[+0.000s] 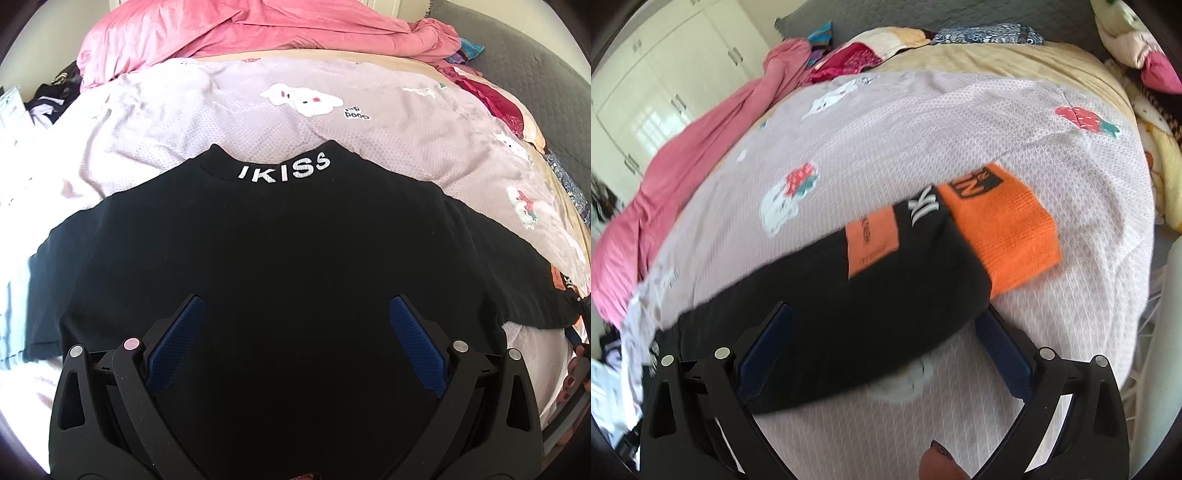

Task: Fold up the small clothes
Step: 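Move the right gripper to the orange sleeve cuff and grasp it, then carry the sleeve across the shirt body with the right gripper and release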

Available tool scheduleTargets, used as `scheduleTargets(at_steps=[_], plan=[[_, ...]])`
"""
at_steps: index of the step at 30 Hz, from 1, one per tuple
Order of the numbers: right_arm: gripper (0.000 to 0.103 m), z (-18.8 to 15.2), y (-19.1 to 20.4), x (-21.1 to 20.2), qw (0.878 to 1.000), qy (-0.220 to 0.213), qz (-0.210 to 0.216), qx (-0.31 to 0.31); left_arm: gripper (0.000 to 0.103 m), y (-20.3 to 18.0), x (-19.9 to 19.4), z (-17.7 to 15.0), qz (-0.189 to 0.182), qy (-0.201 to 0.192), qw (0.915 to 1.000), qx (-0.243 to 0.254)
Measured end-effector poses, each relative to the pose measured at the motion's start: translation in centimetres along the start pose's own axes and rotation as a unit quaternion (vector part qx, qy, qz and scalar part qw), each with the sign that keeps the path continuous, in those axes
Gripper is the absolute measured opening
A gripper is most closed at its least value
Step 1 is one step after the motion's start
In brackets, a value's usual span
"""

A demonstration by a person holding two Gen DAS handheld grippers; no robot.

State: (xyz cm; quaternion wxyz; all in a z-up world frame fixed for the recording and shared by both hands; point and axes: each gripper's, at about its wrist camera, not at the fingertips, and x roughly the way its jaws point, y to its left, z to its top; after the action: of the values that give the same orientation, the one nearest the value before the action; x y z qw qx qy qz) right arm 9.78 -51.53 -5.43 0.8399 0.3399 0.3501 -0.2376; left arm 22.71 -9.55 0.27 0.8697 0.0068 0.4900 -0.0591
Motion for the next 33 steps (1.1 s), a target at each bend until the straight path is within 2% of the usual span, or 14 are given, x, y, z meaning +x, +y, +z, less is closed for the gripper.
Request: scheduleTargets(at_steps=[6,8,9,10,11,12,15,17,23,28,33], plan=[[0.099,2.1,-1.8,1.0,0.997,-0.021,0.046,0.064,0.094,1.3,1.0,0.8,0.002,0.004,0.9998,-0.019],[0.096,2.5,-2.0,1.0,0.996,-0.029,0.053,0.073,0.094,1.9,1.2,0.9,0.001,0.005,0.9996,-0.028],[0.090,2.7,-1.9,1.0,0.996,-0.033,0.054,0.071,0.094,2.4,1.3,0.9,0.000,0.006,0.9994,-0.035],[0.071,2.8,-1.7,1.0,0.996,-0.037,0.052,0.066,0.094,2.7,1.3,0.9,-0.001,0.006,0.9992,-0.040],[0.061,2.9,-1.5,1.0,0.996,-0.037,0.047,0.061,0.094,3.1,1.3,1.0,-0.002,0.005,0.9990,-0.045],[0.058,3.0,-1.3,1.2,0.997,-0.036,0.049,0.057,0.094,3.4,1.3,1.0,-0.002,0.004,0.9988,-0.049],[0.039,3.0,-0.6,1.2,0.997,-0.037,0.053,0.042,0.094,4.3,1.1,1.2,-0.001,0.000,0.9985,-0.054],[0.022,2.9,0.3,0.7,0.997,-0.046,0.060,0.019,0.094,5.1,0.9,1.2,-0.001,-0.002,0.9981,-0.062],[0.012,2.6,3.6,-1.2,0.993,-0.074,0.082,-0.032,0.094,7.5,0.2,1.1,-0.007,-0.009,0.9960,-0.089],[0.010,2.3,6.9,-3.2,0.987,-0.091,0.116,-0.067,0.094,9.1,-0.9,1.0,-0.009,-0.022,0.9943,-0.104],[0.010,1.1,11.8,-5.4,0.974,-0.105,0.155,-0.125,0.094,10.5,-1.8,0.9,-0.020,-0.027,0.9921,-0.121]])
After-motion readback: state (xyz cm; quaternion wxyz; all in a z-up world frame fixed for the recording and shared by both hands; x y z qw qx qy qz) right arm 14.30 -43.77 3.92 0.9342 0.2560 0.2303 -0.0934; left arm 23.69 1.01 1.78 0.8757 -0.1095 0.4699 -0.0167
